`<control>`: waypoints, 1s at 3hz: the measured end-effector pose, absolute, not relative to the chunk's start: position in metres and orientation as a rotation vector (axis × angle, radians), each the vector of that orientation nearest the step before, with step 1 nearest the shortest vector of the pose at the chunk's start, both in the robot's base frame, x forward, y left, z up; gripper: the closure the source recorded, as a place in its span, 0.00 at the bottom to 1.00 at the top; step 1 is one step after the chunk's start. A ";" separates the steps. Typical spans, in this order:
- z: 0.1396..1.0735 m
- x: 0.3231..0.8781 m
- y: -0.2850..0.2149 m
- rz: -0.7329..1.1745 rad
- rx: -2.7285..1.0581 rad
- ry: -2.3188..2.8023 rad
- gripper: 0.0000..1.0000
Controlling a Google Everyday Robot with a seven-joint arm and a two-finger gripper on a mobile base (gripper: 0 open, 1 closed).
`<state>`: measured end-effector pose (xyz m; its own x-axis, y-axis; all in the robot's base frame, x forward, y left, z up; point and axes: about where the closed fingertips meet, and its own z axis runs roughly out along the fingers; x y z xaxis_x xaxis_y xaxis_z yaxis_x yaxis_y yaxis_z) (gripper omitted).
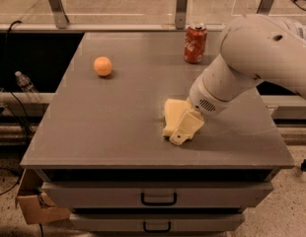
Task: Move sponge near orange
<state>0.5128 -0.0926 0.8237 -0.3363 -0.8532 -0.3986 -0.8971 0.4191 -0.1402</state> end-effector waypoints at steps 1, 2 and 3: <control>0.836 0.517 -0.089 0.152 -1.491 2.222 0.63; 0.870 0.519 -0.085 0.133 -1.495 2.124 0.88; 0.913 0.514 -0.085 0.094 -1.541 2.002 1.00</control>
Offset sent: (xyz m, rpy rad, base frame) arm 0.0087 0.0108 0.0879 0.0846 -0.2068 0.0947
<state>0.5141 -0.0850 0.9134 -0.1423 -0.8561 -0.4968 -0.8987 0.3221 -0.2976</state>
